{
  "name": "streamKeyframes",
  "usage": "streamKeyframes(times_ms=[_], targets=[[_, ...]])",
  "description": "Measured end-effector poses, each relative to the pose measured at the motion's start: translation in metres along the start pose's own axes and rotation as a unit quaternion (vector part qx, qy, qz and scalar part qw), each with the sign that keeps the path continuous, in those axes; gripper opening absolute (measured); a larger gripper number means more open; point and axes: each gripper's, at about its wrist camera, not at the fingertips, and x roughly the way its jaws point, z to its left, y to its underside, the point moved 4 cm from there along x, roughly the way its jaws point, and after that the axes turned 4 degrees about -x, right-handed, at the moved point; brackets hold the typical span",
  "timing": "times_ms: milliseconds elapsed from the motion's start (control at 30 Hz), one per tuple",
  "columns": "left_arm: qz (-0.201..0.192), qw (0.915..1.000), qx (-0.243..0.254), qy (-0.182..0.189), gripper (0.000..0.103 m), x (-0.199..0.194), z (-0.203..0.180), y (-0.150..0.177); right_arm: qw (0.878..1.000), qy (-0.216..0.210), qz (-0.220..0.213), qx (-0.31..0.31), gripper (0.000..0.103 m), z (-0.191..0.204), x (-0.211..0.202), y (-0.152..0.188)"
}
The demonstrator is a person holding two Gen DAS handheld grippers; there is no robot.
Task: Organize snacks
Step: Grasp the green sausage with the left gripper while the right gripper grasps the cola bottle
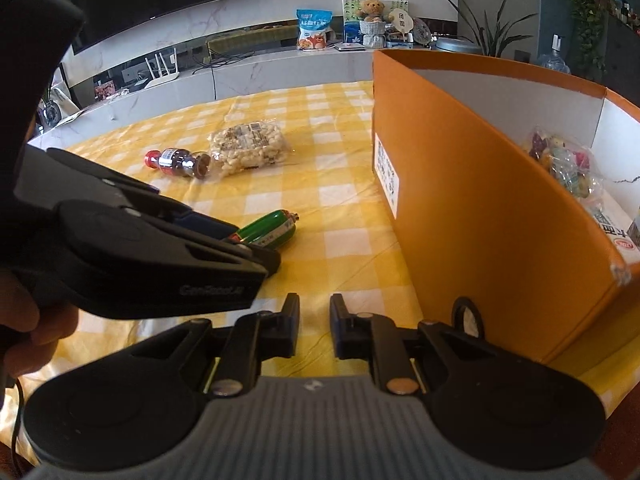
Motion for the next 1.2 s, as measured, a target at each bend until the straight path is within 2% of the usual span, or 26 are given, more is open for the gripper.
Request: streamKeyframes(times_ms=[133, 267, 433, 533, 600, 733, 833, 1000, 1133, 1200], targets=[[-0.012, 0.9994, -0.024, -0.020, 0.025, -0.010, 0.005, 0.004, 1.000, -0.001, -0.004, -0.008, 0.016, 0.001, -0.001, -0.002], [-0.039, 0.9949, -0.079, -0.049, 0.025, -0.037, 0.026, 0.006, 1.000, -0.014, -0.006, -0.020, 0.016, 0.005, 0.000, -0.009], [-0.054, 0.9785, -0.175, -0.094, 0.025, -0.068, 0.068, 0.017, 0.997, -0.053, -0.016, -0.057, 0.017, 0.025, 0.009, -0.032], [-0.065, 0.9687, -0.207, -0.121, 0.025, -0.080, 0.090, 0.021, 0.993, -0.076, -0.039, -0.086, 0.017, 0.042, 0.018, -0.052], [-0.069, 0.9638, -0.220, -0.135, 0.025, -0.085, 0.104, 0.022, 0.990, -0.076, -0.055, -0.106, 0.017, 0.053, 0.026, -0.065], [-0.077, 0.9539, -0.254, -0.141, 0.025, -0.087, 0.127, 0.025, 0.983, -0.073, -0.076, -0.148, 0.018, 0.079, 0.044, -0.092], [-0.084, 0.9495, -0.267, -0.142, 0.025, -0.084, 0.137, 0.026, 0.975, -0.072, -0.086, -0.191, 0.023, 0.099, 0.061, -0.102], [-0.087, 0.9452, -0.277, -0.148, 0.025, -0.079, 0.150, 0.028, 0.958, -0.069, -0.089, -0.263, 0.037, 0.123, 0.089, -0.113], [-0.088, 0.9427, -0.286, -0.148, 0.025, -0.077, 0.157, 0.031, 0.947, -0.073, -0.079, -0.302, 0.038, 0.136, 0.108, -0.116], [-0.089, 0.9421, -0.288, -0.148, 0.025, -0.077, 0.158, 0.032, 0.946, -0.078, -0.065, -0.307, 0.038, 0.138, 0.119, -0.116]])
